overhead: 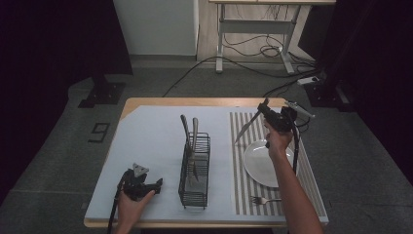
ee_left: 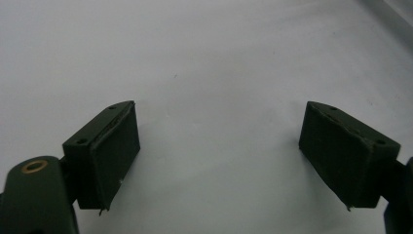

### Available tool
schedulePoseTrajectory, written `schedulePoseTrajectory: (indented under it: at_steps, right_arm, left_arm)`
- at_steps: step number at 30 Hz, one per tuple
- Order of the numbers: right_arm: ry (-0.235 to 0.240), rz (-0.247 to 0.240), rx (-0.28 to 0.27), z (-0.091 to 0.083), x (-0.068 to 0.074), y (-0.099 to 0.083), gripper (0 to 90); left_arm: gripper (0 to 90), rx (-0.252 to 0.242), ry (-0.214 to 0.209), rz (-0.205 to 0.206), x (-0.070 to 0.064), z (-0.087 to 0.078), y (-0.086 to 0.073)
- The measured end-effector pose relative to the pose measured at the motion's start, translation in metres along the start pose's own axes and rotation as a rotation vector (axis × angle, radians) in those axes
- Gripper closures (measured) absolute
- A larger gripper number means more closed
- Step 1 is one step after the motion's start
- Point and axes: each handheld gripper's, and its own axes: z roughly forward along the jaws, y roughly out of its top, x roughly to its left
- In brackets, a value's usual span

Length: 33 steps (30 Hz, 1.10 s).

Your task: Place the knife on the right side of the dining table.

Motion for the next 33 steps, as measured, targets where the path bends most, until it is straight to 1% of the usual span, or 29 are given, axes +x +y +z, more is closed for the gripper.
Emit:
schedulePoseTrajectory:
  at_steps: [4, 5, 7, 12, 13, 15, 21, 25, 33]
  right_arm:
    - [-0.005, 0.009, -0.001, 0.001, -0.003, -0.001, 83.7]
    - [-0.006, 0.018, 0.002, 0.001, -0.005, -0.001, 83.7]
    - [-0.006, 0.018, 0.000, 0.002, -0.005, -0.001, 83.7]
    - [-0.001, 0.026, -0.018, 0.005, -0.007, 0.000, 83.7]
    - [-0.006, 0.053, -0.033, 0.008, -0.010, 0.000, 83.7]
    - [-0.009, 0.065, -0.042, 0.011, -0.012, -0.001, 83.8]
    - [-0.029, 0.087, -0.064, 0.020, -0.022, -0.004, 83.7]
    - [-0.032, 0.104, -0.080, 0.024, -0.028, -0.005, 83.7]
    - [-0.048, 0.099, -0.087, 0.028, -0.033, -0.003, 83.7]
  left_arm:
    - [14.4, 0.000, 0.000, 0.000, 0.000, 0.000, 0.000]
    - [14.3, 0.000, 0.000, 0.000, 0.000, 0.000, 0.000]
    - [14.3, 0.000, 0.000, 0.000, 0.000, 0.000, 0.000]
    - [14.3, 0.001, 0.000, 0.000, 0.000, 0.000, 0.000]
    - [14.3, 0.001, -0.001, -0.001, 0.000, 0.000, 0.000]
    - [14.3, 0.000, -0.001, -0.001, 0.000, 0.000, 0.000]
    - [14.3, 0.000, -0.001, -0.001, 0.000, 0.000, 0.000]
    - [14.3, 0.001, -0.001, -0.001, 0.000, 0.000, 0.000]
    - [14.3, 0.000, 0.000, 0.000, 0.000, 0.000, 0.000]
